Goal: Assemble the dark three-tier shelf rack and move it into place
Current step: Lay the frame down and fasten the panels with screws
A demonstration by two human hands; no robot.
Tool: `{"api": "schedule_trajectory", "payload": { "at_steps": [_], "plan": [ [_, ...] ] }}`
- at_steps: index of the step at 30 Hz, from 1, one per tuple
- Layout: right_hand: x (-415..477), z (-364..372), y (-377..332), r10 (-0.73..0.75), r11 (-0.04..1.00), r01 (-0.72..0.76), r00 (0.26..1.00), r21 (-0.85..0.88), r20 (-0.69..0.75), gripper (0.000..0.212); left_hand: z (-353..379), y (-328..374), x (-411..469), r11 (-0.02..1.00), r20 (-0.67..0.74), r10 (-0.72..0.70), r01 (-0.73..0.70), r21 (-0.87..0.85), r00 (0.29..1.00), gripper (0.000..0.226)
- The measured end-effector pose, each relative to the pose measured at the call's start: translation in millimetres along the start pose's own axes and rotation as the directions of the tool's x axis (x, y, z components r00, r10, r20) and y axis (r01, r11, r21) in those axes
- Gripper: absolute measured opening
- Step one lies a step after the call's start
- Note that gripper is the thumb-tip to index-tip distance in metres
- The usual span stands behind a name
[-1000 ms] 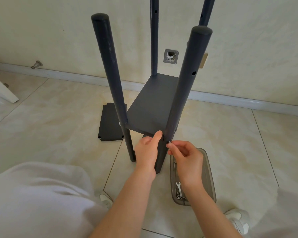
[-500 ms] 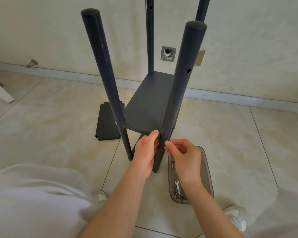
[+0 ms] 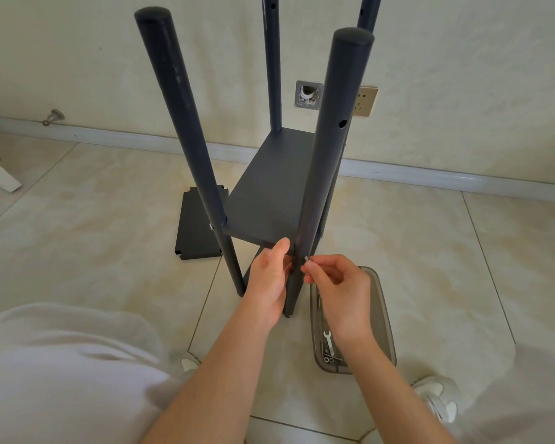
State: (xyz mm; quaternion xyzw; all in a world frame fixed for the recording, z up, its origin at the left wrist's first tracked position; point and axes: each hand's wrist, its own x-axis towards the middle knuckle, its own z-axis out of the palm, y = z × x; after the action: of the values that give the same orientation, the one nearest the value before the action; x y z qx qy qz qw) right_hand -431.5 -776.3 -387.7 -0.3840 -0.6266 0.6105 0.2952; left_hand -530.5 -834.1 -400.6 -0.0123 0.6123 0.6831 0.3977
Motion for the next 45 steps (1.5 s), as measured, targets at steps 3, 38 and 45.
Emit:
{"api": "schedule_trajectory", "payload": {
  "at_steps": [3,38,45],
  "plan": [
    [-0.1,0.5,-0.6,-0.013,1.000,0.013,1.000,-0.024,-0.008,0.012,0.4,-0.3,0.0,1.000,0.000,0.001,-0.001,-0.020,1.000,0.037],
    [3.1,-0.8,-9.6,-0.109,0.978,0.113,0.994,-0.176,0.028,0.013,2.8,-1.6,-1.7,0.995,0.045,0.019,-0.014,-0.103,0.999,0.047],
    [0.5,2.2,-7.3,-0.207,0.935,0.200,0.978,-0.293,0.007,0.015,0.1,-3.0,-1.3,0.994,0.075,0.046,-0.039,-0.101,0.996,0.052]
  ]
}}
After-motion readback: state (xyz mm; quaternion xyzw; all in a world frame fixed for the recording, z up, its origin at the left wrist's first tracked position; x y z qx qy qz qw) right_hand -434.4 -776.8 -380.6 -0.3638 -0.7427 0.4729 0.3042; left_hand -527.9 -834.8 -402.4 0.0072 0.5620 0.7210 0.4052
